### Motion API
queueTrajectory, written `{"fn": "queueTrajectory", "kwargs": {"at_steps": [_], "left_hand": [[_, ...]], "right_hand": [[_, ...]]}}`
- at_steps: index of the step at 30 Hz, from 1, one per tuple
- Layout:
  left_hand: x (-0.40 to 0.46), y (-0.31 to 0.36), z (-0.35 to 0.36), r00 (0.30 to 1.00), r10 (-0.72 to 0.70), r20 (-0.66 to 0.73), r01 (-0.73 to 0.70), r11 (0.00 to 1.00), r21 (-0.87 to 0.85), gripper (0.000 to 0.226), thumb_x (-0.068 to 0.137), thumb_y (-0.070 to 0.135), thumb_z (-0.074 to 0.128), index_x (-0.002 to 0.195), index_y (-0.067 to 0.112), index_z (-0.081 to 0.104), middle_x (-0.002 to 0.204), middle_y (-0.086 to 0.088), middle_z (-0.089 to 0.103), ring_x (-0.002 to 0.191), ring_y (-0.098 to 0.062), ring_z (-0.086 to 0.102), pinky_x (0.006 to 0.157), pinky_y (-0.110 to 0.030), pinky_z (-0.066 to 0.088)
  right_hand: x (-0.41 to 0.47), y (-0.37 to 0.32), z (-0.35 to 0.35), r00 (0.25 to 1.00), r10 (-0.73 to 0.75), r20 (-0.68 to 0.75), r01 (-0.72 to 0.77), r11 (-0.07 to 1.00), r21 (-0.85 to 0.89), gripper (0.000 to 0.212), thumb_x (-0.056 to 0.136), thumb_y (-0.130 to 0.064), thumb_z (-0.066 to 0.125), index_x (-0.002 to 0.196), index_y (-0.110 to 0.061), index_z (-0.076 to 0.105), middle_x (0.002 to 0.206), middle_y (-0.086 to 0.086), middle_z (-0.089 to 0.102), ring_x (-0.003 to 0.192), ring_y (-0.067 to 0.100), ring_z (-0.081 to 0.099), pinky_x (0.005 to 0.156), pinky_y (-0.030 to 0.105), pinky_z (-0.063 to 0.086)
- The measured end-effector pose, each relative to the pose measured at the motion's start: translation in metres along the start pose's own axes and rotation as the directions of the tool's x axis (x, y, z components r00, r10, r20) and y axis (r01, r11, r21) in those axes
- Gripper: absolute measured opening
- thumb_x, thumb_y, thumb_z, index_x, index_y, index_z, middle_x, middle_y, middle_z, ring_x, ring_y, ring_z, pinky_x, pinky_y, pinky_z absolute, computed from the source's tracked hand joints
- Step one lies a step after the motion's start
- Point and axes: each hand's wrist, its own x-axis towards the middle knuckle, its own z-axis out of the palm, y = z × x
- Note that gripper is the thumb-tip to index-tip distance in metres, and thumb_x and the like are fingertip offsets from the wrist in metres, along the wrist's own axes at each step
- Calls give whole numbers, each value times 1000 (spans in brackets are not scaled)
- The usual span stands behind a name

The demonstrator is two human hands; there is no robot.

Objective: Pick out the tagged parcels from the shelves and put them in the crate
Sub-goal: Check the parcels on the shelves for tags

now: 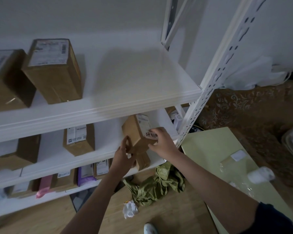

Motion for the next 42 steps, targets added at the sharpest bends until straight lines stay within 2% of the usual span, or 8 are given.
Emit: {"fn": "queueTrajectory", "kwargs": {"at_steps": [6, 9, 13, 17, 22, 27, 33, 42], "left_hand": [[-15, -10, -14, 1000, -7, -28, 8, 998, 58, 68, 92, 34, 69, 149, 17, 35, 129, -4, 54, 113, -23, 59, 92, -36, 51], [-14, -11, -21, 1000, -31, -7, 31, 994, 105, 62, 92, 32, 69, 145, 13, 44, 139, -7, 47, 123, -23, 51, 106, -33, 42], [-6, -14, -26, 999, -35, -22, 37, 995, 94, 84, 84, 32, 79, 153, 15, 33, 150, -6, 41, 137, -24, 42, 109, -34, 37], [8, -15, -31, 998, -24, -55, 29, 996, 82, 110, 72, 33, 87, 157, 13, 21, 156, -9, 36, 142, -25, 37, 113, -39, 35], [22, -16, -27, 1000, 25, -15, -23, 996, 81, 110, 71, 32, 88, 157, 20, 20, 155, -2, 36, 140, -20, 38, 112, -34, 38], [16, -9, -15, 995, 68, -77, -64, 997, 47, 97, 75, 20, 83, 154, 22, 27, 150, -4, 40, 138, -23, 38, 111, -45, 44], [-13, -1, -12, 983, 154, -103, -147, 986, 75, 85, 80, 11, 77, 150, 19, 31, 143, 1, 42, 134, -14, 38, 103, -20, 38], [-90, 17, -33, 969, 240, -64, -238, 970, 45, 91, 81, 13, 76, 152, 33, 23, 145, 7, 38, 137, -20, 40, 108, -43, 47]], "right_hand": [[-13, -13, 19, 999, -3, -39, 5, 998, 56, 67, 82, -8, 79, 142, -16, 48, 130, -1, 46, 117, 15, 57, 93, 27, 58], [-12, -16, 27, 1000, 9, -12, -8, 997, 73, 77, 83, -8, 79, 149, -18, 40, 133, -1, 45, 114, 11, 58, 92, 24, 56], [-3, -14, 38, 996, 56, 64, -60, 996, 62, 92, 82, -17, 82, 157, -17, 28, 133, -3, 44, 113, 9, 52, 97, 25, 48], [16, -10, 41, 987, 60, 151, -65, 998, 27, 79, 76, -21, 85, 144, -20, 43, 121, -4, 44, 111, 13, 52, 102, 33, 49], [38, -1, 49, 976, -18, 219, 22, 1000, -15, 73, 75, -17, 85, 139, -20, 50, 132, 0, 57, 125, 19, 46, 104, 38, 48], [41, 1, 57, 979, 0, 203, 5, 1000, -22, 78, 73, -38, 79, 141, -30, 43, 123, -2, 60, 111, 15, 60, 91, 41, 58], [7, -8, 59, 995, 36, 96, -34, 999, -24, 82, 79, -26, 81, 146, -32, 35, 117, -1, 61, 98, 16, 67, 82, 37, 61], [-72, -42, 49, 1000, 20, 16, -19, 999, -50, 90, 78, -25, 83, 149, -32, 29, 120, -1, 57, 100, 16, 66, 78, 37, 63]]}}
